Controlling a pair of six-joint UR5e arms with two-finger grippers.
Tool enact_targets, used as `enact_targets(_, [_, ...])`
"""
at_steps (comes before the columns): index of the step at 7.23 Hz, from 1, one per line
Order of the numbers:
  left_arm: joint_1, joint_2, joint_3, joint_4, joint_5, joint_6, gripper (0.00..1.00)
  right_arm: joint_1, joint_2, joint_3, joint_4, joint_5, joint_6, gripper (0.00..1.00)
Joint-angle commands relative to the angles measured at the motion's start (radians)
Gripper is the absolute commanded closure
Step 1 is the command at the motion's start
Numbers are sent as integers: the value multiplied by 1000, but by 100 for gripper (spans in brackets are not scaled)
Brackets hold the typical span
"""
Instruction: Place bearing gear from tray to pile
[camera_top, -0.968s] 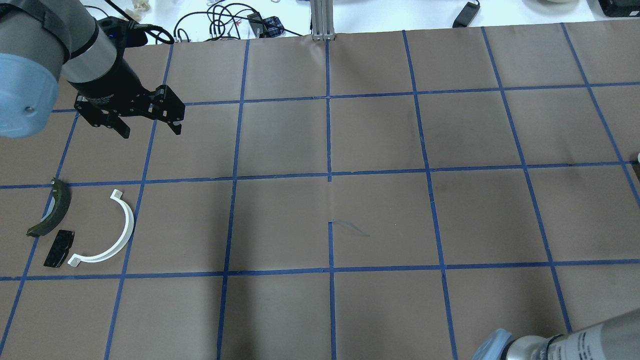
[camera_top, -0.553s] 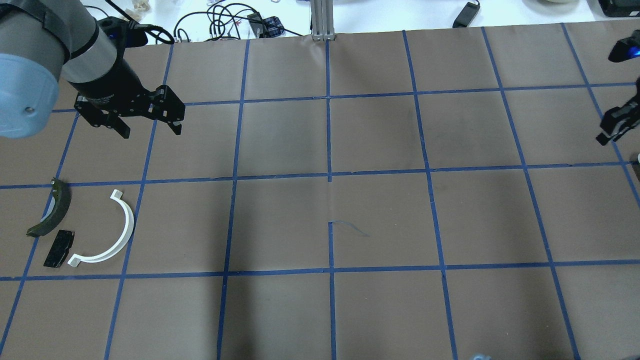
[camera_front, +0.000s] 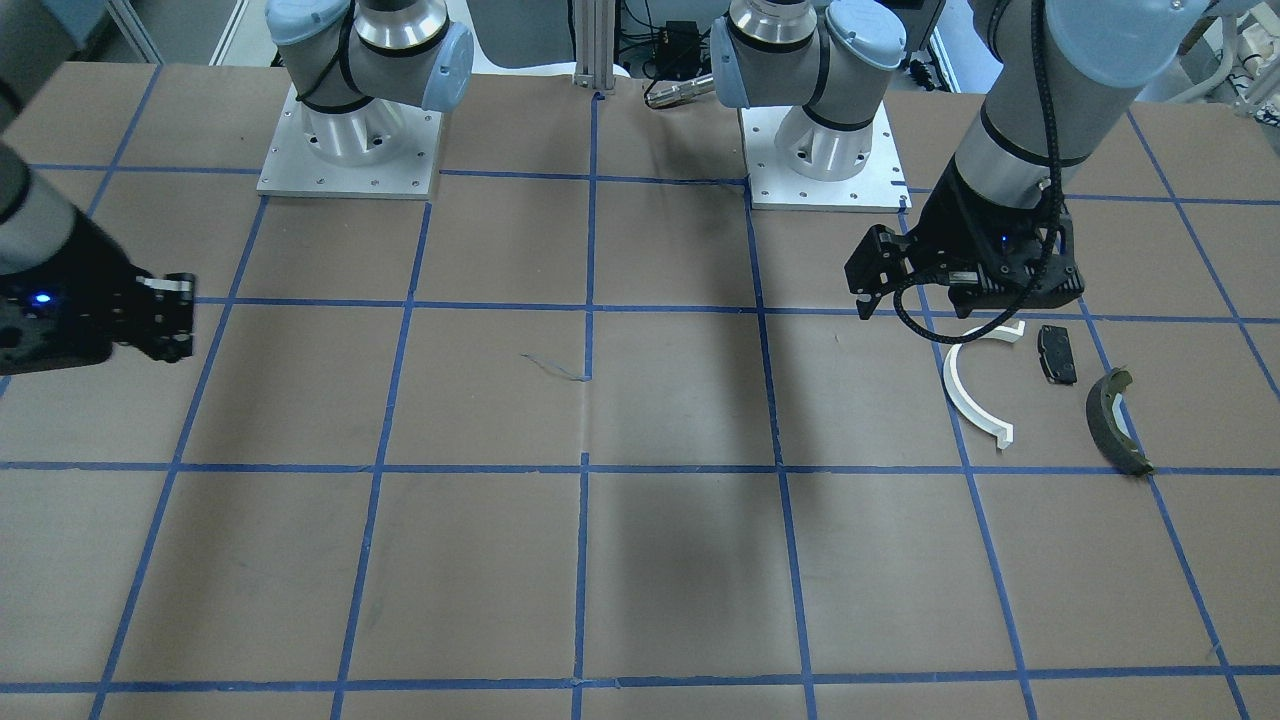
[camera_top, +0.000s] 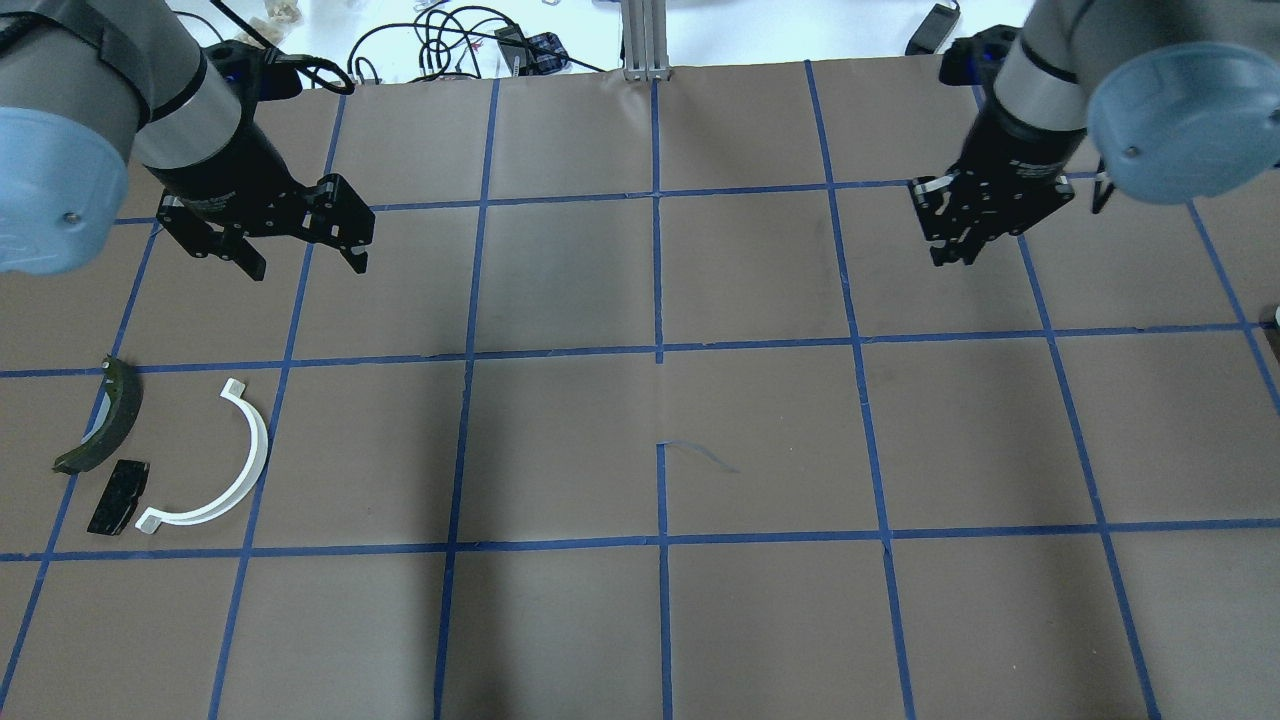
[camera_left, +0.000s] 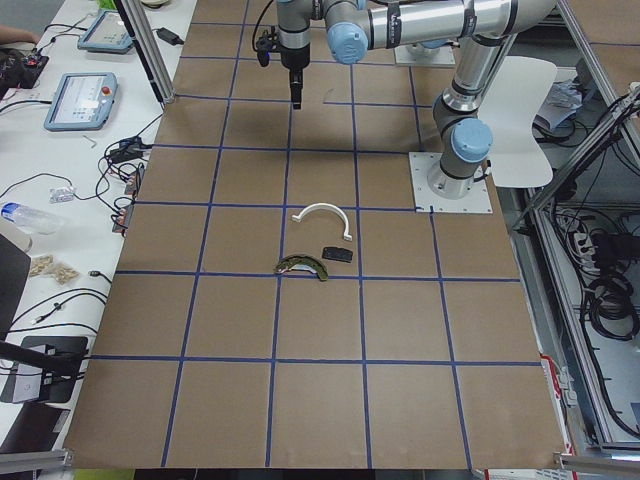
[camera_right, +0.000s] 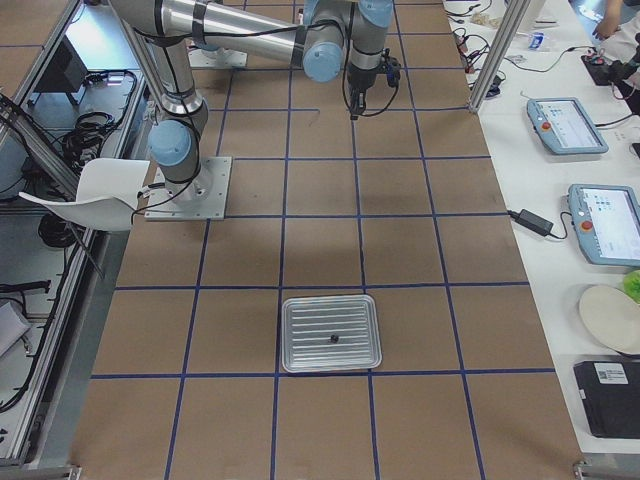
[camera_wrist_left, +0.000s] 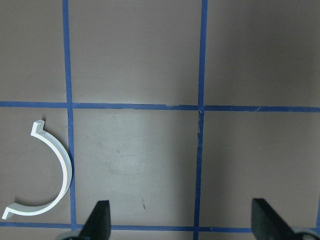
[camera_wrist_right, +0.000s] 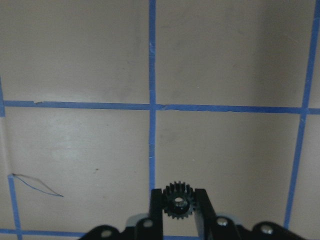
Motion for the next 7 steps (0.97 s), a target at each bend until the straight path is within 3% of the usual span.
enact_targets(1, [0,2,-6,12,-2,0,0,193,86,18,-125,96,327,85])
enact_targets(4, [0,18,-34,49,-6,-12,0,387,279,21,-409,97,608,84])
enact_targets(6, [-4,7,-35,51,-14,-17,0,398,301,52,-417,99,617,83])
enact_targets(7, [-4,-8,-32,52,-12,-17,0,398,306,92,-495,97,617,73])
